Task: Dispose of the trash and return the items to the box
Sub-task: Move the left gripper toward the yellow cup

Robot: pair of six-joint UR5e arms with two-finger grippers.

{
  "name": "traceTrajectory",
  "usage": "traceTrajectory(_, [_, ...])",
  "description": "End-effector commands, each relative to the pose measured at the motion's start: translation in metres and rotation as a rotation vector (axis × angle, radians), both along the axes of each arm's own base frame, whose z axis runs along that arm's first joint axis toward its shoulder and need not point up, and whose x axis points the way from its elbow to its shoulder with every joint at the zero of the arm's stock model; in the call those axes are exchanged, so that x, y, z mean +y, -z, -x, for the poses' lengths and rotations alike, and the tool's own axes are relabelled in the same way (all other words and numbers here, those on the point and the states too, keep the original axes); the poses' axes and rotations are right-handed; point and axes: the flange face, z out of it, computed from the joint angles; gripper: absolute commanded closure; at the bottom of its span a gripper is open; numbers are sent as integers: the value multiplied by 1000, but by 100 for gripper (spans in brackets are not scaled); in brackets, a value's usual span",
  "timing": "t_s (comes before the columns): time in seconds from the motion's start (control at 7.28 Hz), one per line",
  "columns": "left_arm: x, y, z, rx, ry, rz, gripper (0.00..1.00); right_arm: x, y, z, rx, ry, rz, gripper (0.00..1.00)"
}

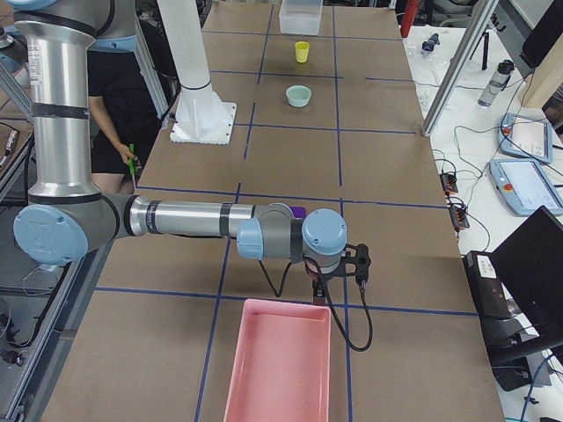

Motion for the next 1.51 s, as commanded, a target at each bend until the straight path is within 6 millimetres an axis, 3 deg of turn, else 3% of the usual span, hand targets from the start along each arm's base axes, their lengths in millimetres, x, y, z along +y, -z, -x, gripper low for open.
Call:
traceTrajectory(0.0, [-15,49,-75,6,-134,-180,0,-1,12,0,-4,0,-22,0])
traceTrajectory(0.14, [-4,45,-89,18,-166,-225,0,2,14,1,-7,1,-27,0])
traceTrajectory(0.27, [-6,59,-92,26,-171,-308,0,4,19,1,-8,0,-37,0])
traceTrajectory(0.41, [-10,58,-94,28,-169,-328,0,4,19,1,-5,0,-38,0])
traceTrajectory(0.69, [7,34,-150,36,-228,-249,0,4,21,1,-3,0,-41,0])
traceTrajectory(0.82, [13,49,-163,72,-147,-219,0,4,19,0,11,-1,-38,0])
traceTrajectory(1.24, [98,51,-200,185,10,-44,0,-4,40,7,14,17,-82,0])
traceTrajectory(1.37, [112,51,-221,221,34,10,0,-3,40,8,12,16,-83,0])
